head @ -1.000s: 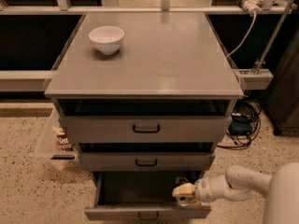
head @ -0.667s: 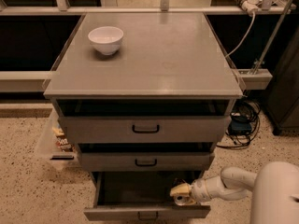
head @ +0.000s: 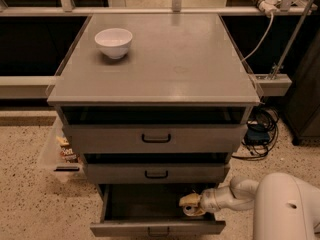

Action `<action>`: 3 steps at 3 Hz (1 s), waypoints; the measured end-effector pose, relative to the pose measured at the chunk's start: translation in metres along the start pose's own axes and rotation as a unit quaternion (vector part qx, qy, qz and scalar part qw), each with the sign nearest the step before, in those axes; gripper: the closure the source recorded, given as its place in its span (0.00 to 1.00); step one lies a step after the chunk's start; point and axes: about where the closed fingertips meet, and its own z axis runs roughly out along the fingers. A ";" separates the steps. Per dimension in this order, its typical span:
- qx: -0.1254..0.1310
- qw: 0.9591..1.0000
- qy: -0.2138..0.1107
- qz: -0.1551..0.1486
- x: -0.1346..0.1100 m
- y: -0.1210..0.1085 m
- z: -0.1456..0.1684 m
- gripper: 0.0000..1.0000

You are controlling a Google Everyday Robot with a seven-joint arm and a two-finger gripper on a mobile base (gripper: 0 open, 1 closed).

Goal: Place orange can into bottom drawer

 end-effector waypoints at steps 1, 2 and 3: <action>0.007 1.000 -0.025 0.005 -0.016 -0.007 -0.001 1.00; 0.015 0.998 -0.057 0.021 -0.023 -0.021 -0.004 1.00; 0.045 0.995 -0.088 0.028 -0.028 -0.033 -0.004 1.00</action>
Offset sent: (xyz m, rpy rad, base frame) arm 0.0234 -0.0399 -0.0321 -0.1063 -0.0306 -0.2053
